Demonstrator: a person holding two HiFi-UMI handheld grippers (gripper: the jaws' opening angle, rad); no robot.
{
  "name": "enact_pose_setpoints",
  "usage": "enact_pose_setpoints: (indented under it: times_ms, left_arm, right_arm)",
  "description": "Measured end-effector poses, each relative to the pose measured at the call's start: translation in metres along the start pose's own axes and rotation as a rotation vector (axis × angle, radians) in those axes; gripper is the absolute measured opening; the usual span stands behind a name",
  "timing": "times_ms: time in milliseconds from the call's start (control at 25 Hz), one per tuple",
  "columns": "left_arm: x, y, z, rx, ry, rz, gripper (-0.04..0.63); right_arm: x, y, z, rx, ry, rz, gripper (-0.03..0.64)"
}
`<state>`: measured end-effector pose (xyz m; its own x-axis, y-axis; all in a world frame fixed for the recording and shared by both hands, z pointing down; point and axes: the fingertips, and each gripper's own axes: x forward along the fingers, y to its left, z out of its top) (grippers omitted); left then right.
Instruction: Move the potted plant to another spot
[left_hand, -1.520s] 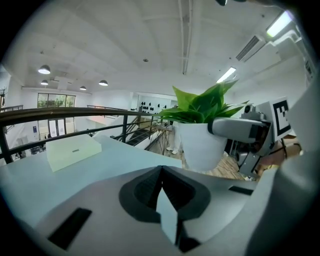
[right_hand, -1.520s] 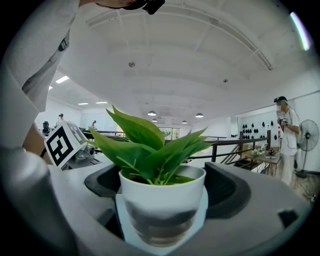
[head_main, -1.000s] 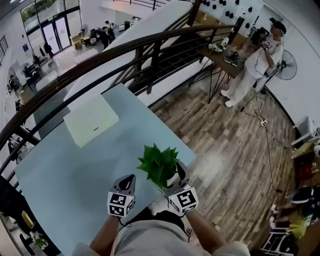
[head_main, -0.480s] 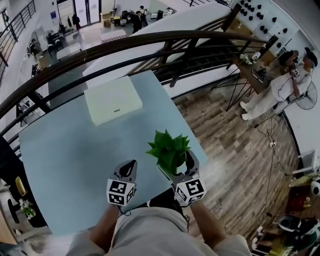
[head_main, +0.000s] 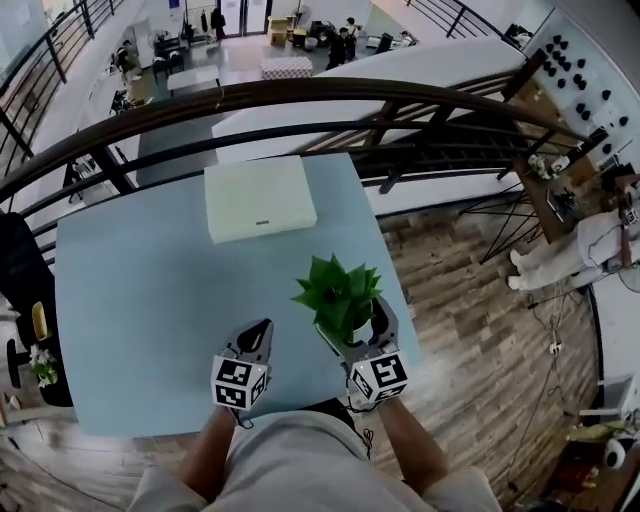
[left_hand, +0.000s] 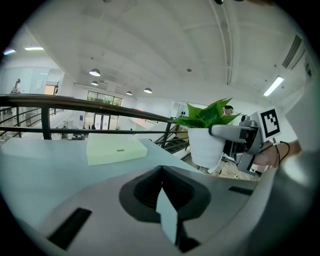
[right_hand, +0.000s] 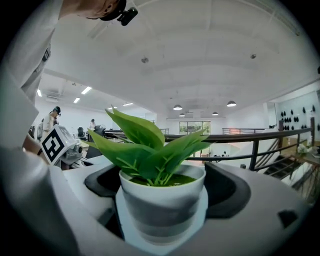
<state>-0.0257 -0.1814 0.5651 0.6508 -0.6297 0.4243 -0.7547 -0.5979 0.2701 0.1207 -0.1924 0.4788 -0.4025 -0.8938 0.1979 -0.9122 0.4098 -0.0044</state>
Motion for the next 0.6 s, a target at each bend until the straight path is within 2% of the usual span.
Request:
enact_pose_setpoints:
  times_ms: [320,600]
  left_arm:
    - [0.045,-0.017,0.017,-0.026,0.005,0.094,0.012]
    - [0.079,-0.032,0.008,-0.059,0.037,0.151,0.012]
  right_arm:
    - [0.025,-0.048,0.000,-0.015,0.013,0.134,0.511]
    - [0.033,-0.086,-0.021,-0.012,0.052,0.211,0.511]
